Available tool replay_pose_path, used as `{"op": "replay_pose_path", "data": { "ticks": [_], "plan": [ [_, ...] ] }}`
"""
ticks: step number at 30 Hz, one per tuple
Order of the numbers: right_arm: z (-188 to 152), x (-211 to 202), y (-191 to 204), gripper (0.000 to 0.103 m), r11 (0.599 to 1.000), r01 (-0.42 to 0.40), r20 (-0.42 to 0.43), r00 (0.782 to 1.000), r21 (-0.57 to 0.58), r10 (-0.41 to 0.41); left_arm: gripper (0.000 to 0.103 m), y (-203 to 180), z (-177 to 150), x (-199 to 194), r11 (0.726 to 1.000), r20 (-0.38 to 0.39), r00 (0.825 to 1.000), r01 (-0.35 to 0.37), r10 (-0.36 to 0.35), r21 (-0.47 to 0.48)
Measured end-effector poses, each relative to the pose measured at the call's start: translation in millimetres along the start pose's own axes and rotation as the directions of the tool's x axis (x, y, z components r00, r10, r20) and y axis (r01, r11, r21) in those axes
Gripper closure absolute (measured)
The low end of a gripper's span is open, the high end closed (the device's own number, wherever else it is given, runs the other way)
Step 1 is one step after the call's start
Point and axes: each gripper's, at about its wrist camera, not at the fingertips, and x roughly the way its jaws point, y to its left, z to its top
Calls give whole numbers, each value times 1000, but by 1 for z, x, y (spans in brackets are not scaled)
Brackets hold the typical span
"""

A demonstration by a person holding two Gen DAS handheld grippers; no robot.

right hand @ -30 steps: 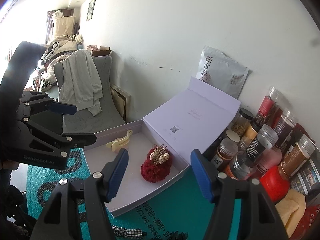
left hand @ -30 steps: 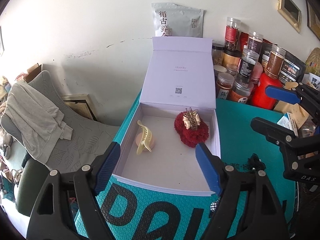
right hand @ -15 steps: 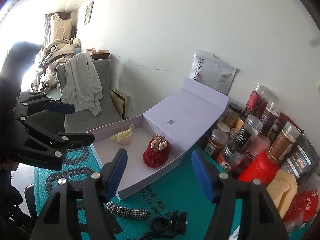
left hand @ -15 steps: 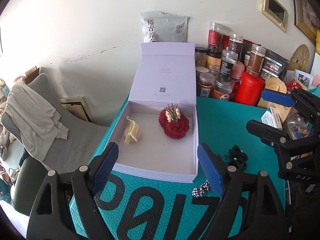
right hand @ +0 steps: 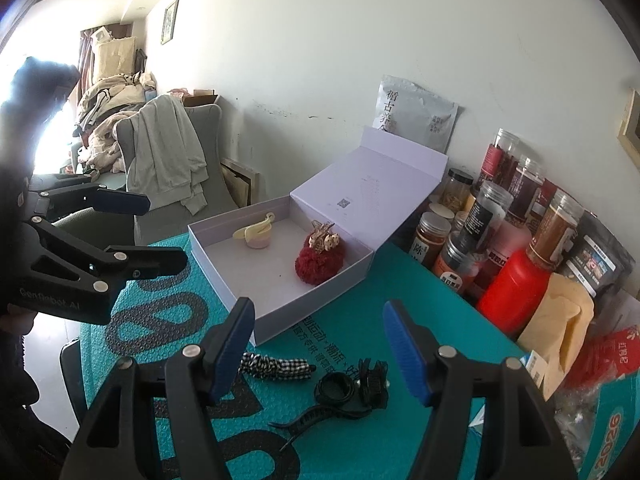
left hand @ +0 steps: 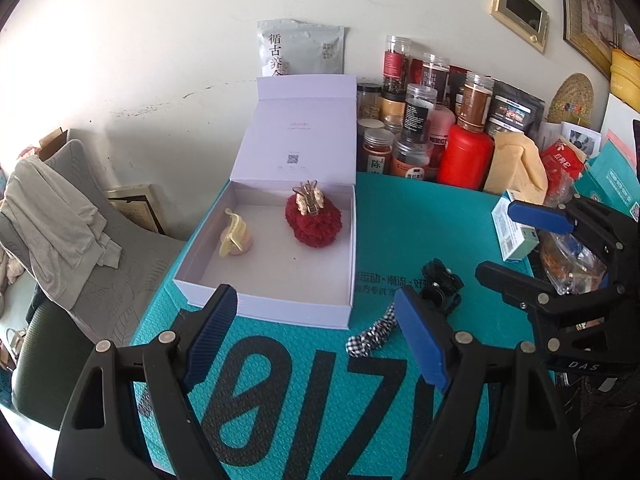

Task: Organize objects
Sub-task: 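Withdraw both tools from the box toward the checked scrunchie and black claw clip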

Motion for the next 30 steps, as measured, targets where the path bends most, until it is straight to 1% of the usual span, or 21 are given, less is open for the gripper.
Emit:
{"op": "replay_pose_path", "data": {
  "ticks": [3, 11, 15, 23, 25, 28, 30],
  "plan": [
    [-12, -2, 4, 35, 1000, 11, -25, 1000, 5, -11, 23, -5, -13, 2, 1000, -13, 1000, 15, -16, -7],
    [-47, -2, 12, 35, 999, 9, -89, 996, 34, -6, 23, -18, -53, 14, 998, -73, 996, 56, -56, -8],
    [-59, 0, 13, 35, 999, 4, -111, 994, 47, 1, 23, -23, -68, 20, 998, -90, 994, 60, -61, -8],
    [-82, 8, 12, 35, 998, -5, -149, 989, 70, 16, 23, -31, -87, 32, 994, -90, 990, 112, -113, -15],
    [-86, 9, 11, 35, 997, -4, -142, 990, 81, 15, 23, -35, -92, 39, 992, -101, 987, 129, -129, -7],
    [-92, 16, 9, 35, 995, -7, -158, 987, 97, 22, 23, -41, -95, 50, 987, -115, 980, 162, -161, 0],
    [-96, 21, 6, 35, 994, -8, -172, 985, 106, 26, 23, -43, -95, 56, 985, -119, 978, 171, -170, 2]
  ]
}}
